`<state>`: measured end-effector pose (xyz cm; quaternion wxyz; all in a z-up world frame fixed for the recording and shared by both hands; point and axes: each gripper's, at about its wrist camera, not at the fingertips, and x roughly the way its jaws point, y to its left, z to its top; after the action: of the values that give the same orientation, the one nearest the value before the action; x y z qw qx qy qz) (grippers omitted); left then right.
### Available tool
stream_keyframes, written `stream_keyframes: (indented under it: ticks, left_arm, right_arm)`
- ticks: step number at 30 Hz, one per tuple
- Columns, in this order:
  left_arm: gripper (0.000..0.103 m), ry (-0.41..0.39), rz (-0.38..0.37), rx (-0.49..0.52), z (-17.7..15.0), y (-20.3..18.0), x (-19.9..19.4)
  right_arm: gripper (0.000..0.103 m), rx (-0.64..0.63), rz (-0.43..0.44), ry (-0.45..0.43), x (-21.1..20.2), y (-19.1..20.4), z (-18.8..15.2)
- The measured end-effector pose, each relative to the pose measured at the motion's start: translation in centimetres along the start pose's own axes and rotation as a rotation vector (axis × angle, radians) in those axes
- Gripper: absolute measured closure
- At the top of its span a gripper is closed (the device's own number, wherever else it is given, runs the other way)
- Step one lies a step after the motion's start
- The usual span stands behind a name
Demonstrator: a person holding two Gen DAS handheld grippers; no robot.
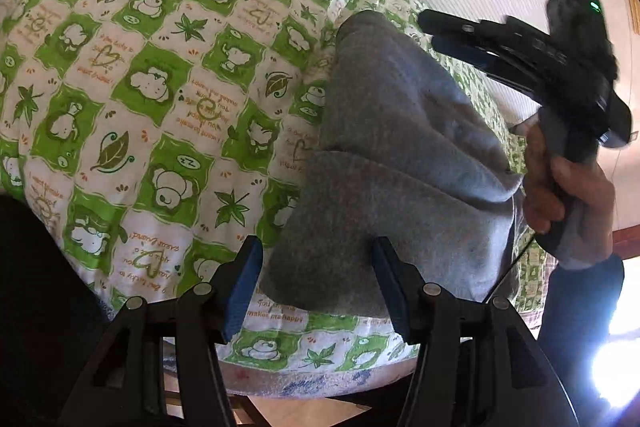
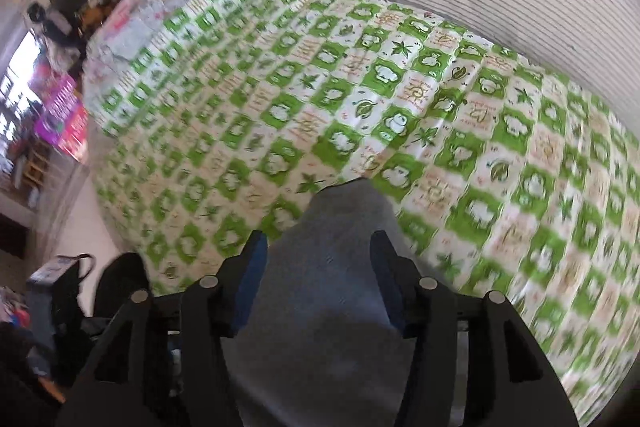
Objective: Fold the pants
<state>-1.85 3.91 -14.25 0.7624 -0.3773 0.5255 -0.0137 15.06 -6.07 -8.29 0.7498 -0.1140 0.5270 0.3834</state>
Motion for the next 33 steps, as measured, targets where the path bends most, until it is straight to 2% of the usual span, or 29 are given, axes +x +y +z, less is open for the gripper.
stream_keyframes:
  ticks: [5, 6, 7, 8, 9, 10, 12, 15, 17, 19, 21, 25, 31, 33]
  left_arm:
    - [0.048, -0.004, -0.025, -0.017, 0.2, 0.3, 1.1]
    - [0.061, 0.001, -0.046, -0.015, 0.2, 0.4, 1.5]
    - [0.067, 0.013, -0.048, -0.009, 0.2, 0.4, 1.9]
    - [0.072, 0.014, -0.057, -0.007, 0.3, 0.4, 1.9]
    - [0.081, 0.014, -0.067, -0.003, 0.3, 0.3, 1.8]
    - [0.084, 0.009, -0.071, 0.008, 0.4, 0.0, 1.4]
    - [0.086, -0.022, -0.084, 0.022, 0.7, -0.7, 0.0]
    - [0.086, -0.076, -0.143, 0.026, 1.0, -1.3, -2.5]
    - [0.086, -0.067, -0.123, 0.057, 0.7, -1.4, -2.1]
    - [0.087, -0.041, -0.061, 0.075, 0.0, -0.7, -0.2]
    - [0.087, -0.003, -0.058, 0.043, -0.6, 0.6, 1.1]
    - [0.087, -0.021, -0.052, 0.074, -0.7, 0.2, 0.4]
    - [0.088, 0.013, -0.056, 0.11, -1.8, 0.0, 0.2]
    - [0.086, 0.015, -0.073, 0.097, -2.2, 0.5, -1.1]
  right_arm:
    - [0.047, -0.016, -0.03, 0.058, 3.2, -0.7, 0.2]
    - [0.052, -0.021, -0.044, 0.059, 3.6, -0.7, 0.0]
    - [0.064, -0.03, -0.047, 0.056, 3.7, -0.6, -0.1]
    - [0.092, -0.039, -0.061, 0.049, 3.9, -0.5, -0.3]
    - [0.095, -0.025, -0.077, 0.045, 4.0, -0.8, -0.4]
    - [0.099, -0.009, -0.066, 0.038, 3.8, -1.0, -0.3]
    - [0.1, 0.011, -0.056, 0.0, 2.8, -1.3, 0.1]
    - [0.1, 0.031, -0.069, -0.088, 0.0, -1.5, 1.2]
    - [0.1, 0.052, -0.077, -0.12, -0.9, -2.1, 1.6]
    - [0.1, 0.078, -0.081, -0.104, 0.1, -3.0, 1.5]
    - [0.1, 0.112, -0.084, -0.06, 2.4, -3.8, 0.9]
    - [0.1, 0.139, -0.118, -0.027, 5.3, -4.4, 0.0]
    - [0.1, 0.174, -0.117, -0.065, 4.1, -4.8, 0.3]
    - [0.097, 0.206, -0.063, -0.078, 3.7, -5.0, 0.3]
